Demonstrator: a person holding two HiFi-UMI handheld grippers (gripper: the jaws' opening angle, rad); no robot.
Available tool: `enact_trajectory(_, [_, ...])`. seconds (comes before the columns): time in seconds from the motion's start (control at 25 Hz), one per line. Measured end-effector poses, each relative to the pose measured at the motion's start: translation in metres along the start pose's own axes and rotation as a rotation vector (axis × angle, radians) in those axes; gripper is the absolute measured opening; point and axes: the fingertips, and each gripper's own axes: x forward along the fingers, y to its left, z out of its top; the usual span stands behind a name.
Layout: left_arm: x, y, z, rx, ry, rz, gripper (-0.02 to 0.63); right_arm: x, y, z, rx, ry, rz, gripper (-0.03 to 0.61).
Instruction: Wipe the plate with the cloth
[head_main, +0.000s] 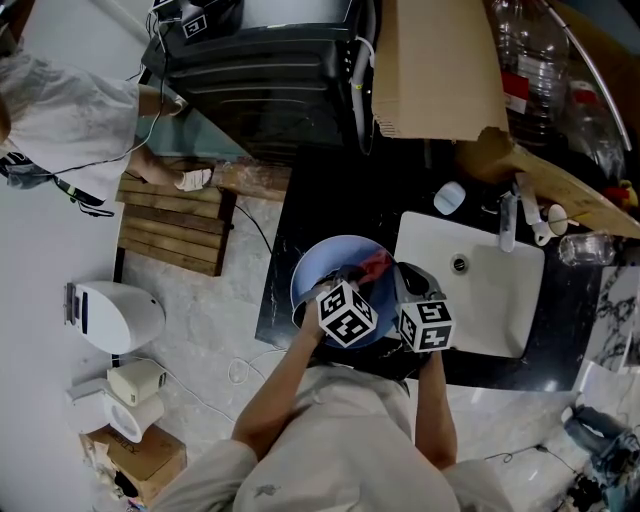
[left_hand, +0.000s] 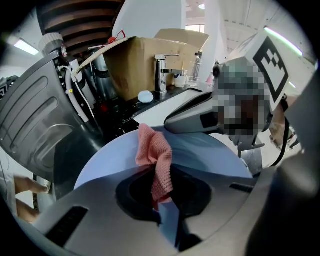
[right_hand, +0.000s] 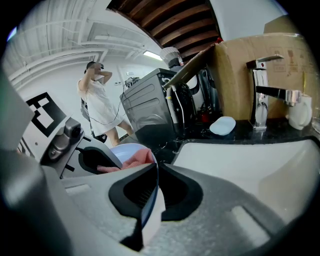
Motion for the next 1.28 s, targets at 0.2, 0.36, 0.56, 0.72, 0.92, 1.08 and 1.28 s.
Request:
enact_trajectory(0.2, [-0.001, -0.016, -0.002, 0.033, 0.010, -0.061, 0.034, 0.000, 0.000, 0.000, 0.001, 0.001, -0.001, 0.015])
enact_trajectory(0.36, [-0.005, -0.028, -0.005, 0.050, 0.024, -0.107, 0.034, 0.000, 0.000, 0.000, 0.001, 0.000, -0.001, 0.015])
enact_trajectory(0.56, [-0.009, -0.044, -0.014, 0.083, 0.057, -0.170, 0.034, 0.000, 0.000, 0.000, 0.000, 0.000, -0.002, 0.015])
enact_trajectory(0.72, [-0.014, -0.056, -0.024, 0.102, 0.085, -0.216, 0.034, 0.000, 0.000, 0.000, -0.002, 0.000, -0.002, 0.015])
enact_trajectory(0.92, [-0.020, -0.064, -0.038, 0.114, 0.121, -0.235, 0.034, 0.000, 0.000, 0.000, -0.004, 0.001, -0.001, 0.015])
enact_trajectory(1.08, [-0.026, -0.066, -0.050, 0.131, 0.169, -0.234, 0.034, 0.001, 0.000, 0.000, -0.004, 0.003, 0.001, 0.015])
enact_trajectory(1.28, [-0.035, -0.069, -0.057, 0.121, 0.198, -0.250, 0.034, 0.001, -0.001, -0.001, -0.005, 0.001, 0.004, 0.015])
